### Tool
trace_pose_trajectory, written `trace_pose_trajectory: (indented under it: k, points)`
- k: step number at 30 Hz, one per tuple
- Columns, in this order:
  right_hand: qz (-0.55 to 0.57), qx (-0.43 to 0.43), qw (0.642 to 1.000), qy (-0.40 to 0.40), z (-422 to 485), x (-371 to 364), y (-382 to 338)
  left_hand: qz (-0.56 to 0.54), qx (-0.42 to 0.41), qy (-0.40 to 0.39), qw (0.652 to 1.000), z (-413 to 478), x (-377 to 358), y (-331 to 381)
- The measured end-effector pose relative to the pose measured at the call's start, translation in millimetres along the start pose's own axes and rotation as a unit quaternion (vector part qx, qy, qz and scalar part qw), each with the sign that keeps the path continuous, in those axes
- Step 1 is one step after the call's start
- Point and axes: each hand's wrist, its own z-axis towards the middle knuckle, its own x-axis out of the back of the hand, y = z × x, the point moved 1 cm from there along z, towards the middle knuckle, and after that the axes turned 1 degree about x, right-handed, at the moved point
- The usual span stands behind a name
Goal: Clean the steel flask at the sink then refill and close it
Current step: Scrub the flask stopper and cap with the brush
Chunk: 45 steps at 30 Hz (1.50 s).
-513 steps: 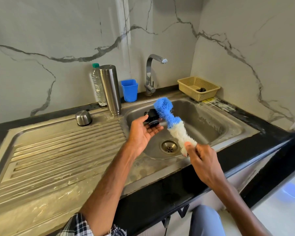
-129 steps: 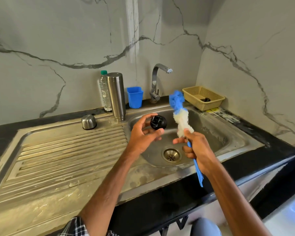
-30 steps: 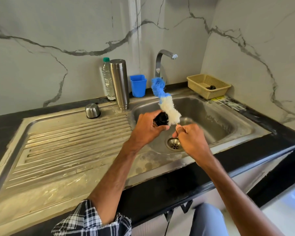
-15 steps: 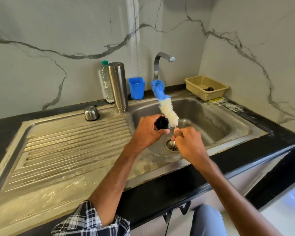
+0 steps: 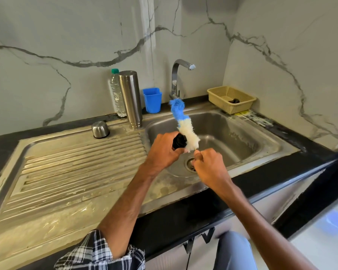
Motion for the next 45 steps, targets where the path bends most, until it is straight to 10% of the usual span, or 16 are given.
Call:
trace_pose_trajectory:
  k: [16,29,45]
  points:
    - [0.131,0.023,0.990,0.053,-4.4,26.7,4.5,-0.008,0.051,0.043,0.998,-1.8,17.2,-10.1]
    - [0.321,0.035,0.946,0.029,19.8,21.2,-12.5,-0.060,-0.103,0.019,0.993,-9.3,5.2,31.0]
    - [0.455,-0.101,0.885,-0.009,49.3,-6.5,-5.8,-0.029,0.005,0.109,0.994,-3.1,14.7,6.0]
